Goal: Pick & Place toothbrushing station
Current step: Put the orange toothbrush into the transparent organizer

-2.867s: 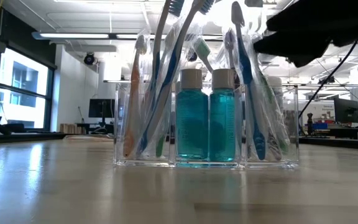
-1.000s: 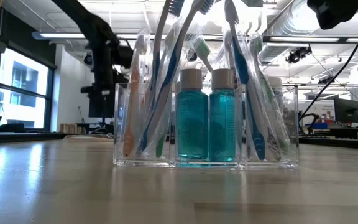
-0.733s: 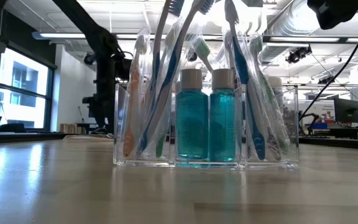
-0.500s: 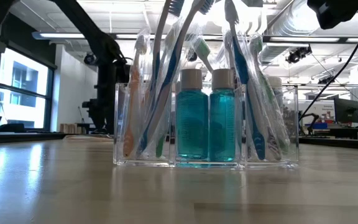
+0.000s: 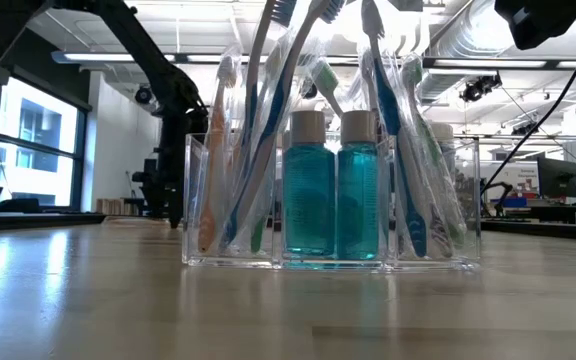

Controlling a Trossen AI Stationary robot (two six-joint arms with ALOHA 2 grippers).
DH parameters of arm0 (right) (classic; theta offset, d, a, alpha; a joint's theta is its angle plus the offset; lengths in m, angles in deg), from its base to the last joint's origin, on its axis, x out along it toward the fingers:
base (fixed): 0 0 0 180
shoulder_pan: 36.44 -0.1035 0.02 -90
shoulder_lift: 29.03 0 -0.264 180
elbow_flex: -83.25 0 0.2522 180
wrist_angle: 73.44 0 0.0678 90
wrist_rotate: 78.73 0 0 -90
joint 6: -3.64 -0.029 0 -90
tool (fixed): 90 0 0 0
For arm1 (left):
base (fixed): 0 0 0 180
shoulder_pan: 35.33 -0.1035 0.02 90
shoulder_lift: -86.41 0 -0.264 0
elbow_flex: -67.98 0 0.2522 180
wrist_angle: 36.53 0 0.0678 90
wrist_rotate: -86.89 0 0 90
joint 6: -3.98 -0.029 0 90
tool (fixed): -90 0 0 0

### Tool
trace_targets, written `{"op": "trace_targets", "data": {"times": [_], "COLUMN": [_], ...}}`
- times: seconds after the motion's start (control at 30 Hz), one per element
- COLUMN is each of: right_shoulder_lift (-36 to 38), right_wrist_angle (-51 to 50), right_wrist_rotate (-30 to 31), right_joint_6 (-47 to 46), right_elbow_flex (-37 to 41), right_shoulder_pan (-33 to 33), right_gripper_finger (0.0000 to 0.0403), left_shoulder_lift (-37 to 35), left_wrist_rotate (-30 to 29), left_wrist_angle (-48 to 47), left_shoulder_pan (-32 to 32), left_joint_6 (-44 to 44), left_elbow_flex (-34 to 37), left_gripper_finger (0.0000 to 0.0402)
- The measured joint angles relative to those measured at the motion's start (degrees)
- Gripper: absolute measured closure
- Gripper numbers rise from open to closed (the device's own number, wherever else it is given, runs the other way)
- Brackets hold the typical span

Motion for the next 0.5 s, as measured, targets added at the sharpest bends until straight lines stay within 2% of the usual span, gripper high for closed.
{"op": "trace_targets", "data": {"times": [0.07,0.17,0.27,0.43,0.5], "right_shoulder_lift": [0.0,0.0,0.0,0.0,0.0], "right_wrist_angle": [-0.04,-0.04,-0.05,-0.12,-0.28], "right_wrist_rotate": [-0.01,0.01,0.01,-0.15,-0.36], "right_joint_6": [-0.01,-0.01,-0.01,-0.03,-0.29], "right_elbow_flex": [0.0,0.0,0.0,0.0,0.0], "right_shoulder_pan": [0.0,0.0,0.0,0.0,0.0], "right_gripper_finger": [0.0182,0.0182,0.0182,0.0182,0.0182], "left_shoulder_lift": [0.52,0.68,0.75,0.86,0.88], "left_wrist_rotate": [0.07,0.09,0.52,3.09,3.19], "left_wrist_angle": [-0.06,-0.03,0.17,-0.39,-0.35], "left_shoulder_pan": [0.0,0.02,0.08,0.1,0.07], "left_joint_6": [0.04,0.24,0.39,0.34,1.54], "left_elbow_flex": [0.02,0.06,0.08,0.13,0.17], "left_gripper_finger": [0.016,0.0192,0.0247,0.0371,0.0377]}}
